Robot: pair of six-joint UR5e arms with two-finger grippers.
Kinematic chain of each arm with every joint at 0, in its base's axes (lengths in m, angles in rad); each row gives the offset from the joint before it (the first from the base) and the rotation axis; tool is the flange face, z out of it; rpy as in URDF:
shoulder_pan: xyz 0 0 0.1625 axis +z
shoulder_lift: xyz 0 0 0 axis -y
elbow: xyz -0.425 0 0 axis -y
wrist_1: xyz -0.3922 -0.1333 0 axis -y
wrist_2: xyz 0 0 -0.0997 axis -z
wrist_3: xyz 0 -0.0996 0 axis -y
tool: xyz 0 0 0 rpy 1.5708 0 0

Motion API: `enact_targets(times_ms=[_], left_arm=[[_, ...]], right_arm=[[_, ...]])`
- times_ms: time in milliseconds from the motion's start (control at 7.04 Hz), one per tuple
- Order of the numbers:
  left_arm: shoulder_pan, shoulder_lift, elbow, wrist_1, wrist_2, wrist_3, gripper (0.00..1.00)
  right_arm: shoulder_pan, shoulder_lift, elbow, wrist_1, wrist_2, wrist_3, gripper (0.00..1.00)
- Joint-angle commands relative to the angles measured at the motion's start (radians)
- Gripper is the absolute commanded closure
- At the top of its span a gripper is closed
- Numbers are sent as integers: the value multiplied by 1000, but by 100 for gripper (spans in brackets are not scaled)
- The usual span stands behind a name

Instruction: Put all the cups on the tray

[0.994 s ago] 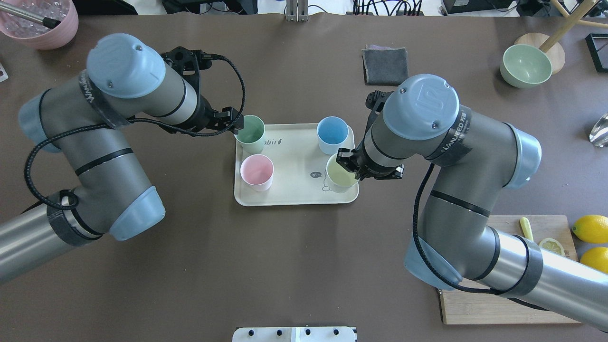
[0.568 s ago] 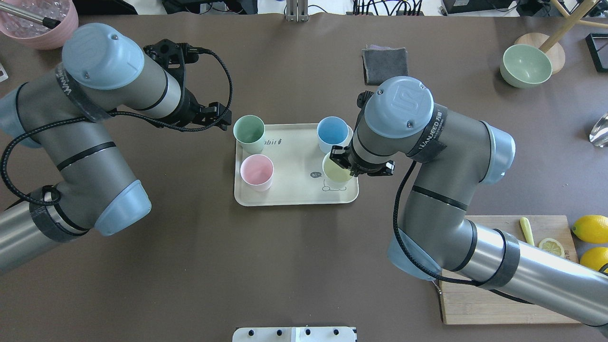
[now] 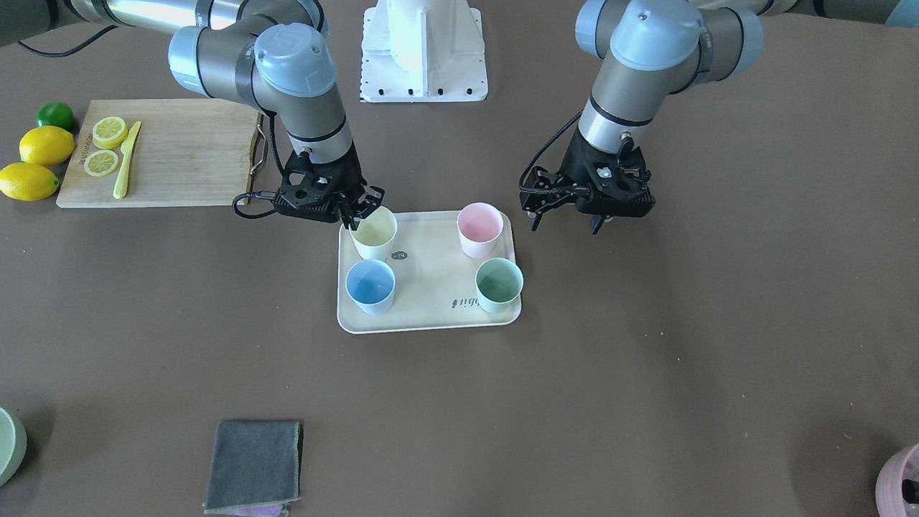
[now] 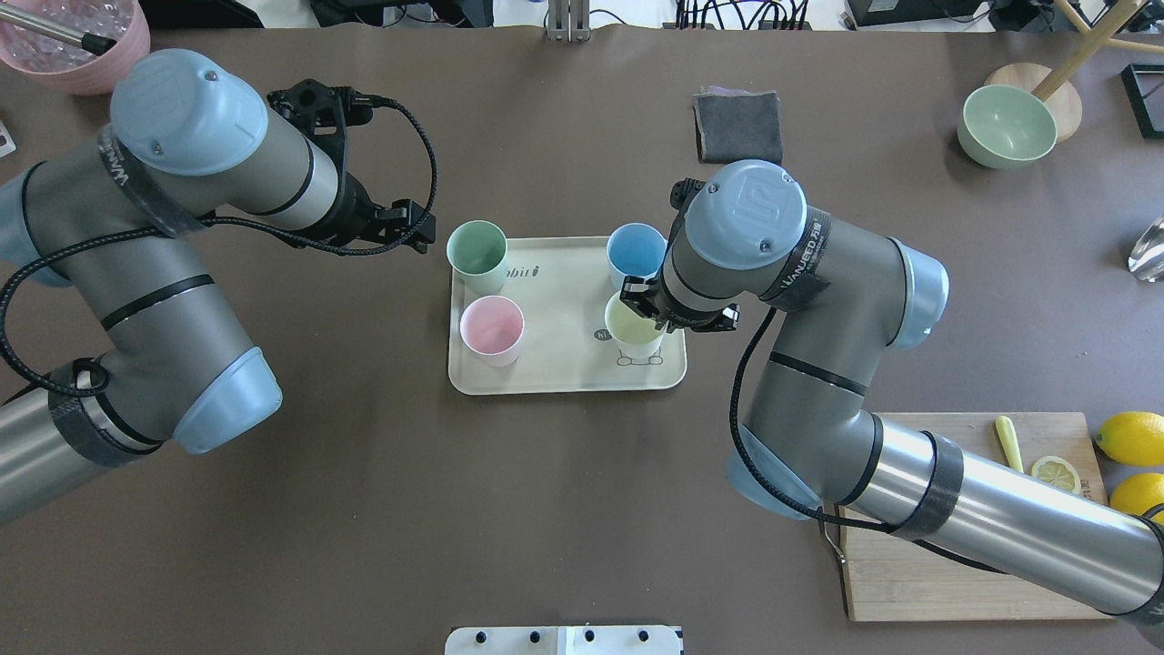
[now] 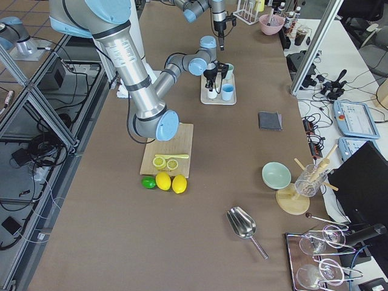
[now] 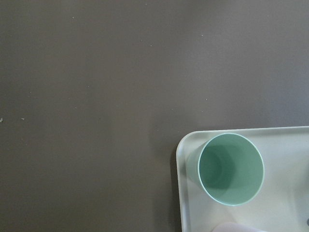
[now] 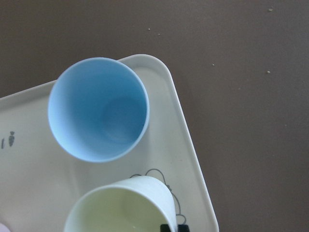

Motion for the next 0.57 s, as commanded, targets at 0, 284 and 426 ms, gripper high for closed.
enact_targets(times_ms=[0, 284, 426], left_arm=[[-15, 2, 0, 0, -9, 15, 1], [-67, 48, -29, 1, -71, 70, 1], [-125, 124, -67, 3, -111, 173, 1]], right_arm=[[38, -4, 44, -5, 25, -21, 0], [142, -25, 78, -7, 113, -101, 0], [222, -63, 98, -39, 175, -211, 0]])
